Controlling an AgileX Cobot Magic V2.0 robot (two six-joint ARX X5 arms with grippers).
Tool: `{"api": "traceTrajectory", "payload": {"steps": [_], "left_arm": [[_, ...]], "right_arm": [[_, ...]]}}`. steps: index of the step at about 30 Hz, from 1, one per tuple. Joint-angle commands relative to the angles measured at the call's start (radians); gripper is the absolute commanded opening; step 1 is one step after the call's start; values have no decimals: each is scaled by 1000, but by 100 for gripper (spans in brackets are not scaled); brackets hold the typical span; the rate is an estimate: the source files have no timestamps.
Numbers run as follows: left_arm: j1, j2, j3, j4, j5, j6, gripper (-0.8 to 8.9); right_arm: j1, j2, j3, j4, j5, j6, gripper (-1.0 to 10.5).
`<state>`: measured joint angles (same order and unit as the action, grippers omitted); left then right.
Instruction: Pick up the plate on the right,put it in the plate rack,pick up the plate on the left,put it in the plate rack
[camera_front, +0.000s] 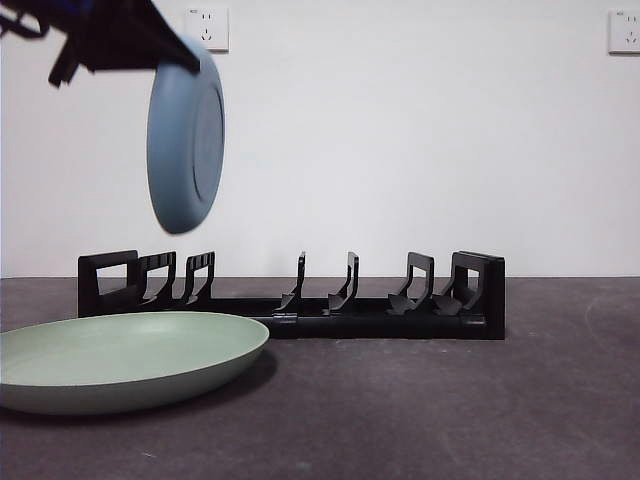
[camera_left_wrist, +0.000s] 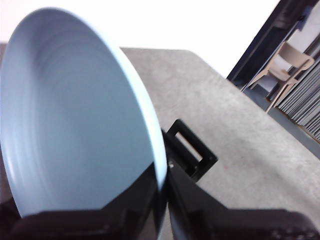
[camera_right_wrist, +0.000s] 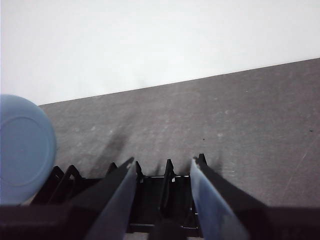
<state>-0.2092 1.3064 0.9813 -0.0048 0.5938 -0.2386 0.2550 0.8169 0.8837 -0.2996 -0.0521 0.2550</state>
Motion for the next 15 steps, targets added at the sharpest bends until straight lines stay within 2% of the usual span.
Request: {"api": "traceTrajectory", "payload": {"steps": [1,15], "left_arm": [[6,39,-8,24,-2,-2,-9],[15,166,-8,23,-26,9,-9]], "right_arm": [[2,1,2,1,2,10,185],[2,8,2,-1,2,10,185]]}}
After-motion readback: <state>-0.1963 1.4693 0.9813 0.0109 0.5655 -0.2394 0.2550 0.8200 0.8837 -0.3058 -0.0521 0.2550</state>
